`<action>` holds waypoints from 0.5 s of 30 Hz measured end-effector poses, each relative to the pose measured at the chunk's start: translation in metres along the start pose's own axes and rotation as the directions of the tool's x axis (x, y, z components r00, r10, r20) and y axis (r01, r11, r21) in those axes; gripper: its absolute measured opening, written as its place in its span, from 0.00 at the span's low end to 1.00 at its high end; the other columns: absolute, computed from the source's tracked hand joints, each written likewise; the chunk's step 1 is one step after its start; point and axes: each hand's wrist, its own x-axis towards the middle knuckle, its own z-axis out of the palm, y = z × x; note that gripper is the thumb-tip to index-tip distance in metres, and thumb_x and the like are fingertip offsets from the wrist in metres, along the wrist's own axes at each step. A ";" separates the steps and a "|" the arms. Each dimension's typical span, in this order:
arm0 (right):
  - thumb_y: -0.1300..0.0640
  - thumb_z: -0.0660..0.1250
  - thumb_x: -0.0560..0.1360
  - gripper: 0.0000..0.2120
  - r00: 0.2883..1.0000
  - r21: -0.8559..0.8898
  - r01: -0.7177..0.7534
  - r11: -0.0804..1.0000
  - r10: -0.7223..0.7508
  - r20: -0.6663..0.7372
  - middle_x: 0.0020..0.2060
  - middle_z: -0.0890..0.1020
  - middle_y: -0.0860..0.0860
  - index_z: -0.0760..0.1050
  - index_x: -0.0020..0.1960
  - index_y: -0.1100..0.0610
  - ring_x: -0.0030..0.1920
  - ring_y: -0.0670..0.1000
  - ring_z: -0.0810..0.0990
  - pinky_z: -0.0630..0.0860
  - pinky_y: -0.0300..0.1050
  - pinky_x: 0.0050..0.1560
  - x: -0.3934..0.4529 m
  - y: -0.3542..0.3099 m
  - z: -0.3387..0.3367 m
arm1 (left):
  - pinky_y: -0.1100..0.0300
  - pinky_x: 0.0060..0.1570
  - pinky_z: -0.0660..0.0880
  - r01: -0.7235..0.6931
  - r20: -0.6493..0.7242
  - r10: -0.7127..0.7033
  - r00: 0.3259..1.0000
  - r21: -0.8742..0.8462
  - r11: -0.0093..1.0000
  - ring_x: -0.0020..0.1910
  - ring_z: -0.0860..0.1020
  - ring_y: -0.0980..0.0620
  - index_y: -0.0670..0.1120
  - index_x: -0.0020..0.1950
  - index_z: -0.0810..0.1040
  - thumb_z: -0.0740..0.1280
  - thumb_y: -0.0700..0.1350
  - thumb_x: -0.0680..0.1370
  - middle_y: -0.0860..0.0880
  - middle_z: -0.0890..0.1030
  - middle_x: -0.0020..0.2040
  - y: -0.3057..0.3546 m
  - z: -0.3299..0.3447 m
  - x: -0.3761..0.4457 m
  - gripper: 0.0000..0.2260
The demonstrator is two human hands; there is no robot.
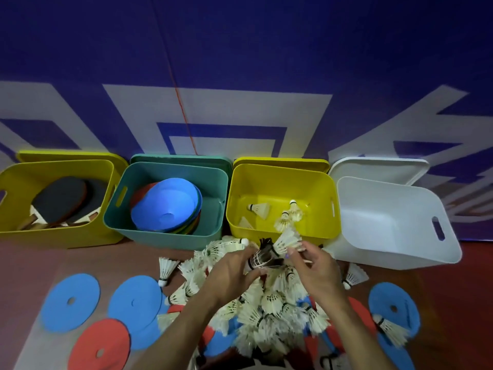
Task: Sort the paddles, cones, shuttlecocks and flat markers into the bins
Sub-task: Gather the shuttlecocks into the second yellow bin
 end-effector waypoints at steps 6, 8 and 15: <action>0.48 0.66 0.79 0.06 0.972 0.015 0.116 0.993 -0.110 -0.209 0.50 0.82 0.43 0.76 0.53 0.37 0.52 0.45 0.83 0.75 0.32 0.45 0.017 0.007 -0.025 | 0.60 0.28 0.67 0.110 -0.016 -0.112 0.994 -0.083 0.990 0.29 0.74 0.61 0.58 0.44 0.67 0.65 0.65 0.77 0.55 0.73 0.28 -0.011 -0.022 -0.017 0.14; 0.50 0.65 0.80 0.12 0.960 0.146 0.173 0.974 -0.134 -0.244 0.53 0.83 0.48 0.75 0.52 0.30 0.52 0.46 0.84 0.79 0.41 0.49 0.024 -0.001 -0.033 | 0.57 0.29 0.72 0.134 -0.033 -0.138 0.990 -0.087 0.987 0.28 0.75 0.59 0.54 0.43 0.67 0.63 0.66 0.77 0.53 0.76 0.28 -0.006 -0.040 -0.011 0.17; 0.37 0.63 0.77 0.08 0.867 0.056 0.334 0.941 -0.283 -0.409 0.55 0.79 0.48 0.76 0.53 0.37 0.52 0.52 0.83 0.79 0.46 0.48 0.054 -0.042 -0.085 | 0.61 0.30 0.63 0.058 -0.291 -0.048 0.956 0.026 0.998 0.33 0.72 0.59 0.58 0.39 0.65 0.65 0.64 0.78 0.57 0.71 0.33 0.042 -0.113 0.059 0.15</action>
